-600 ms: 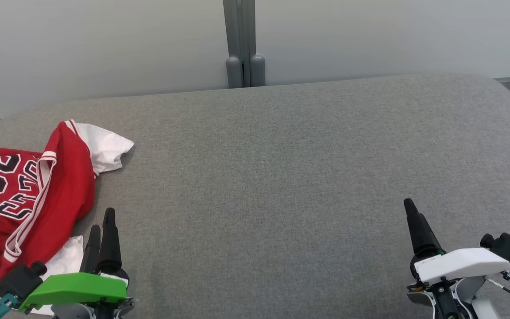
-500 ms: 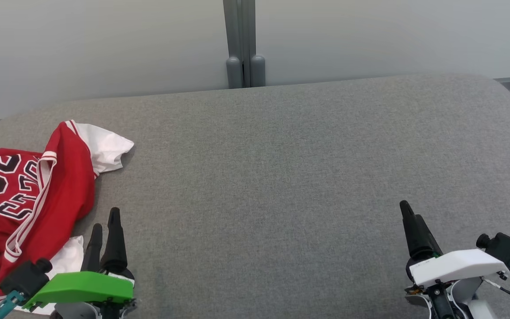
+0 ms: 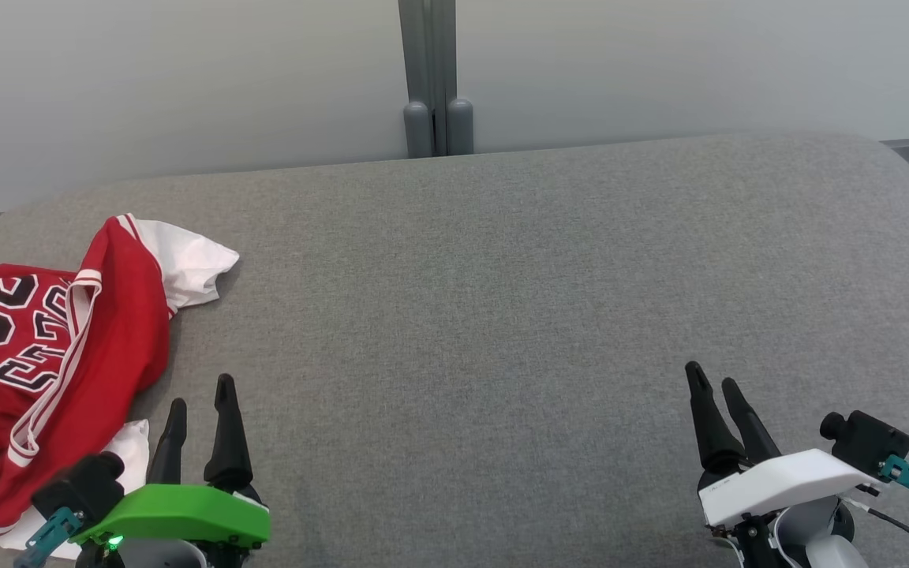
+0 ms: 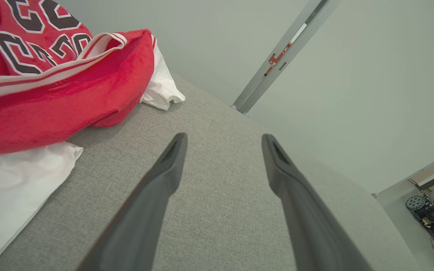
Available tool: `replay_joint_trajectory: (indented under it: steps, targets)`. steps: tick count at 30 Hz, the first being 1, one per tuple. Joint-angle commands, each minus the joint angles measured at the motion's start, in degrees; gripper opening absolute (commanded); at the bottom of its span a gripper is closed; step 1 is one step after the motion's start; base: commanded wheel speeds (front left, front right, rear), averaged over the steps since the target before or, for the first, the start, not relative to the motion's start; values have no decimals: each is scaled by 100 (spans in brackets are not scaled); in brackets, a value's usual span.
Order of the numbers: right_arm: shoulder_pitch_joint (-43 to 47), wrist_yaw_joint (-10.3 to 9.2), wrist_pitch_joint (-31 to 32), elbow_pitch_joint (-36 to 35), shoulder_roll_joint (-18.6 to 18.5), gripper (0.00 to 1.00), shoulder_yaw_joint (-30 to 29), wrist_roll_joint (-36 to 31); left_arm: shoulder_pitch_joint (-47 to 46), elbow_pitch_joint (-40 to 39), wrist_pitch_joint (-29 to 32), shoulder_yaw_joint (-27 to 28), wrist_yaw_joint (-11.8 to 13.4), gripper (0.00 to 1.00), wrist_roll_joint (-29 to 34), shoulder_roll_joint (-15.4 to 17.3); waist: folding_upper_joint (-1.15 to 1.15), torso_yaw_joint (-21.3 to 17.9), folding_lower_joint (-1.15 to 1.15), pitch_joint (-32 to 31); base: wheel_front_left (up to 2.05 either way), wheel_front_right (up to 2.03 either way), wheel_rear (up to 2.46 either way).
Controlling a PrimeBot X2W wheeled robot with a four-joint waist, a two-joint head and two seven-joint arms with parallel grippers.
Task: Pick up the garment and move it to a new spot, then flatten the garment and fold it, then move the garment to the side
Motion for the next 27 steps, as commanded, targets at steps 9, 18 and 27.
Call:
replay_joint_trajectory:
  steps: [9,18,27]
  targets:
    - [-54,2,-198,-84,-34,100,141,-696,-13,-191,-196,-399,197,100,758,227,0,5,0,14,0,0,0]
    - [-4,2,-338,-133,-38,100,268,-1265,49,-255,-329,-645,302,100,1295,330,0,29,0,14,0,0,0]
    - [39,3,-473,-184,-42,100,346,-1778,125,-290,-462,-800,229,100,1777,339,0,45,0,23,0,0,0]
